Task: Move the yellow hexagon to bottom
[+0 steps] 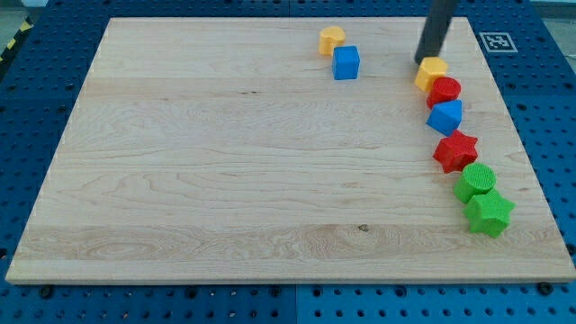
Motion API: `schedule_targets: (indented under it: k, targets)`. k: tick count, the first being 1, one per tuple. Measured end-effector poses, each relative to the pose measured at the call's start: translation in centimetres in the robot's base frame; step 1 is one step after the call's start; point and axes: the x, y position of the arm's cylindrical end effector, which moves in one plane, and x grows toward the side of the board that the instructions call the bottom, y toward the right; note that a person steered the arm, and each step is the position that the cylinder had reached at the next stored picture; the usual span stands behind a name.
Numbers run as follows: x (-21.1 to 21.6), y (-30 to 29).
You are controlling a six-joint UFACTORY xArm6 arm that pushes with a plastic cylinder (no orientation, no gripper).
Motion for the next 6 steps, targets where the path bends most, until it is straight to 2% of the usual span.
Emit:
schedule_targets:
  k: [1, 2, 3, 4, 6]
  targets:
    - [0.5, 0.0]
    - [-0.8, 1.7]
    - [-0.6, 7.7]
    - [1.7, 8.6]
    - [3.5, 4.5]
